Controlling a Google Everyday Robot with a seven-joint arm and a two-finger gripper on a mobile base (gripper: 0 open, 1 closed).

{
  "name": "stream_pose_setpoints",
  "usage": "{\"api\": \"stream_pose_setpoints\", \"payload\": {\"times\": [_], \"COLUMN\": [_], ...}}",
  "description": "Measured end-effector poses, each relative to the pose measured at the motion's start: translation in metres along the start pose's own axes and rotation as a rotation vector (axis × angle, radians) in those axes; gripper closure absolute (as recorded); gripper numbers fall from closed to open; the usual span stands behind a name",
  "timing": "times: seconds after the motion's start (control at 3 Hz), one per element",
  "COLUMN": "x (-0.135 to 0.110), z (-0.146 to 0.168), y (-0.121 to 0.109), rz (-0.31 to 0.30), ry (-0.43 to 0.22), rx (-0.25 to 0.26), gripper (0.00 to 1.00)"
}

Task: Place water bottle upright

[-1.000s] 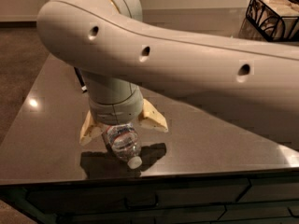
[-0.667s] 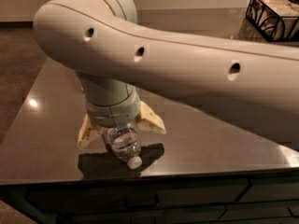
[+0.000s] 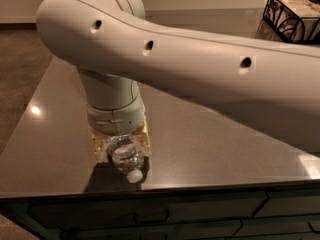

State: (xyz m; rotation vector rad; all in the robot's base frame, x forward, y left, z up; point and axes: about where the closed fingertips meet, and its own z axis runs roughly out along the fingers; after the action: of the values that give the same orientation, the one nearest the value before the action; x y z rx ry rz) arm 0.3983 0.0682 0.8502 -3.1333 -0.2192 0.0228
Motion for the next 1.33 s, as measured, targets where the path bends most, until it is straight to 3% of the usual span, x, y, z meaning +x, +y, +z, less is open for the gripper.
{"api": "stream_pose_setpoints", "payload": {"times": [0.33,0.67,1.0,1.33], "x": [0.002,0.006,0.008,0.011], "z": [0.0,-0.011,-0.034,-0.065], "y": [-0.004,-0.004,-0.001,0.004], "rz": [0.025,0.116,0.287,0.489], "ry": [-0.009,-0.03,-0.109,-0.222], "rx": [0.025,0.086,0.174,0.273], "gripper": [0.62,0.85,1.0,1.0]}}
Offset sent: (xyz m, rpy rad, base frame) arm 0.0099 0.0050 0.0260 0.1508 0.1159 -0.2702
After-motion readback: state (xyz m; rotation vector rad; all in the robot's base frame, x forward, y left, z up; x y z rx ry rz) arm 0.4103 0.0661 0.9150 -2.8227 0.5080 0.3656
